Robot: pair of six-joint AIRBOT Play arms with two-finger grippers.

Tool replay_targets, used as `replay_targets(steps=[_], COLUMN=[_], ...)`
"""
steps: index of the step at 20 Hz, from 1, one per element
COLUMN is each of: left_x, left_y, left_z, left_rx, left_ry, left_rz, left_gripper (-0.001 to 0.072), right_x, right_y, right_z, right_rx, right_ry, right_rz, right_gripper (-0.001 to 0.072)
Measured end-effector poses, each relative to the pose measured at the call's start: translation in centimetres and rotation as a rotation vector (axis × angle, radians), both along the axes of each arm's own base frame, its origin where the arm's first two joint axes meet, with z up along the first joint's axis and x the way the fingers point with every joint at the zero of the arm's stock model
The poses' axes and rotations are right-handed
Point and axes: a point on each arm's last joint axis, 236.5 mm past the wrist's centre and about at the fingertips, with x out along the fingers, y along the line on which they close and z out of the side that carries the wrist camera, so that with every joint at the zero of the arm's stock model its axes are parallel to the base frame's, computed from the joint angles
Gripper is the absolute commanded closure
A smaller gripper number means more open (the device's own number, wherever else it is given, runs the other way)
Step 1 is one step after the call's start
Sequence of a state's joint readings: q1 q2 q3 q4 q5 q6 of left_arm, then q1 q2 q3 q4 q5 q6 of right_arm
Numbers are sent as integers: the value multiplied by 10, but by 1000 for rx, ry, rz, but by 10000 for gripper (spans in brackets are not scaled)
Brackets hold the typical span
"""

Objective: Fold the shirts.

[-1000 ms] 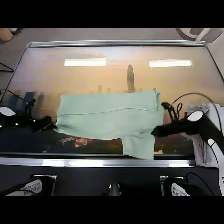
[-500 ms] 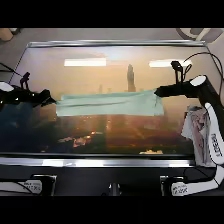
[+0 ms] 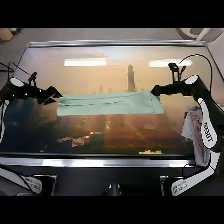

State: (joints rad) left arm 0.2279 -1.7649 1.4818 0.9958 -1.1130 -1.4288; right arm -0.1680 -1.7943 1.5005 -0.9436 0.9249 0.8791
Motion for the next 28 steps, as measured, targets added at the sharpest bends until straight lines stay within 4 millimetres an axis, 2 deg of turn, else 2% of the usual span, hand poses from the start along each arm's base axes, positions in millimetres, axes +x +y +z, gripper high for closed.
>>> replay_targets(steps=[3,6,7,8,9,10,11,12,15,18,20,23,26,28], left_x=[2,3,2,2,1,-1,-2,-5,-9,-16,-27,-51,-70,-86], left_y=[0,-14,-21,-31,-40,-53,-66,-83,-146,-222,-274,-346,-395,-421], left_z=[19,44,53,61,68,75,79,81,77,54,33,9,-7,-15], left_rx=[36,58,64,67,69,71,69,60,20,-23,-62,-155,-246,-302], left_ry=[-55,-113,-132,-152,-166,-182,-193,-198,-207,-189,-164,-120,-74,-36], left_rz=[-42,-88,-107,-128,-147,-174,-201,-230,-299,-336,-358,-374,-348,-338], left_gripper=[113,114,113,114,115,133,357,672,678,678,678,678,678,680], right_x=[-24,-45,-47,-50,-54,-58,-61,-59,-46,-53,-71,-110,-148,-167], right_y=[-12,-5,1,12,21,27,32,35,53,72,88,111,121,123], right_z=[-21,-45,-49,-52,-55,-58,-57,-49,6,73,114,170,214,232], right_rx=[-18,20,44,85,117,136,161,168,251,281,287,295,290,278], right_ry=[114,229,246,268,290,311,325,308,202,102,65,32,11,2], right_rz=[30,65,74,81,91,98,93,99,100,153,215,306,356,364], right_gripper=[-8,-8,29,258,623,693,694,694,694,694,694,694,694,694])
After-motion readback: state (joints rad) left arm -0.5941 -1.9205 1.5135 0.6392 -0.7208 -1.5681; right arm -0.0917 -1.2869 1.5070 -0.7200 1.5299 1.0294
